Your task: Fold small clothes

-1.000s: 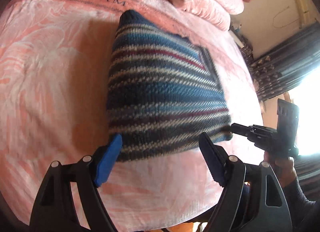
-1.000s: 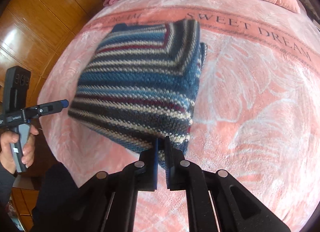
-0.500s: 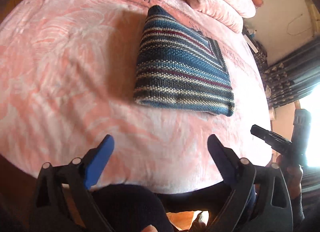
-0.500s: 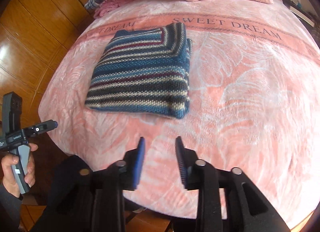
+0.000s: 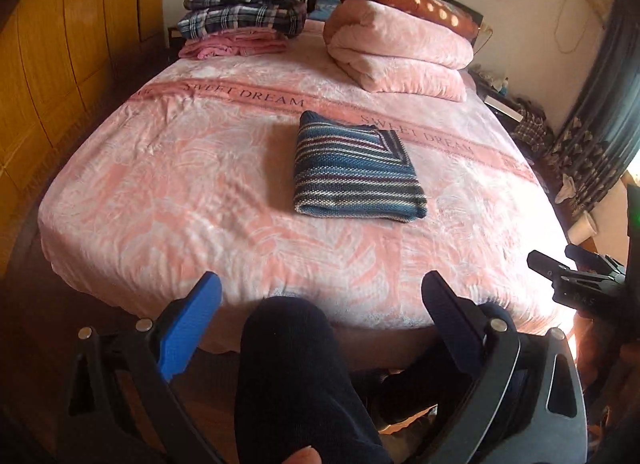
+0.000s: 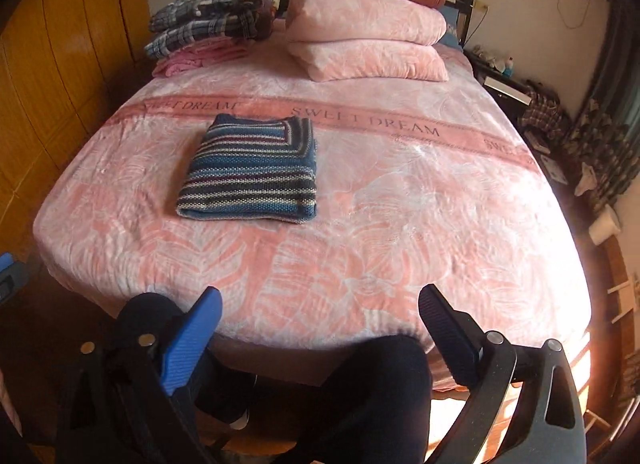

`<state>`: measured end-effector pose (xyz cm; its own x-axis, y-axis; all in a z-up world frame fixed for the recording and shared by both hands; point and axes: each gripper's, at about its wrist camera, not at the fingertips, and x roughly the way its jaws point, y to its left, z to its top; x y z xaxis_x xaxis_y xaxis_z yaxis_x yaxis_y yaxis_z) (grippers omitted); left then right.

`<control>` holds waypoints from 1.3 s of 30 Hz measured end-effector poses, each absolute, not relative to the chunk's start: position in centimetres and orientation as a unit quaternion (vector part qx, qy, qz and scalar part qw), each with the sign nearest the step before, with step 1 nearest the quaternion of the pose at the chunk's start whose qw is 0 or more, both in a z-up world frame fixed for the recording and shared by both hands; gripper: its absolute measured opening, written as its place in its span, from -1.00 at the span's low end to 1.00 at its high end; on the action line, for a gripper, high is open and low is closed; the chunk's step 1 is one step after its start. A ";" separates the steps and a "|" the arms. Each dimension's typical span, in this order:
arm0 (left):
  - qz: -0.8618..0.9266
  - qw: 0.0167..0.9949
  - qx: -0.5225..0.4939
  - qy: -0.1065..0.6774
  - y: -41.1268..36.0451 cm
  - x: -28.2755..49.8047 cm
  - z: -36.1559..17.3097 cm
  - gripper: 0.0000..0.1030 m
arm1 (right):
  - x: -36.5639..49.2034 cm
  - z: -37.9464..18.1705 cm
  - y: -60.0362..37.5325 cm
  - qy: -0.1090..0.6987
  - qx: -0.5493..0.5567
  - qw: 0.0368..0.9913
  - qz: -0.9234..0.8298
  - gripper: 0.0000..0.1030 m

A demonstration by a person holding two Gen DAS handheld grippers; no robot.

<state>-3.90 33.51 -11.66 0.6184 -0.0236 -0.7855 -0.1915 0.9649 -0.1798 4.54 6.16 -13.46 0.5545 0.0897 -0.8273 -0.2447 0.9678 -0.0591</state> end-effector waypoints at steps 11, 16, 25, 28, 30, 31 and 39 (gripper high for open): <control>0.010 0.918 -0.076 0.389 29.7 -10.0 -0.7 0.93 | -3.9 -0.2 6.8 0.337 -0.074 0.930 0.125 0.92; 0.015 0.920 -0.063 0.388 28.4 -11.7 0.8 0.93 | -6.4 1.9 6.9 0.322 -0.067 0.936 0.129 0.92; 0.012 0.921 -0.083 0.380 28.8 -13.0 1.5 0.93 | -8.4 3.0 7.3 0.303 -0.081 0.940 0.134 0.92; 0.013 0.920 -0.082 0.382 28.9 -12.8 1.4 0.93 | -8.2 3.1 7.4 0.306 -0.077 0.940 0.132 0.92; 0.011 0.920 -0.084 0.383 28.8 -12.8 1.4 0.93 | -8.1 3.1 7.4 0.308 -0.077 0.939 0.130 0.92; 0.012 0.920 -0.083 0.383 28.8 -12.8 1.4 0.93 | -8.0 3.0 7.4 0.310 -0.077 0.939 0.130 0.92; 0.013 0.917 -0.092 0.388 29.6 -11.6 1.0 0.93 | -6.2 1.9 8.0 0.331 -0.079 0.931 0.133 0.92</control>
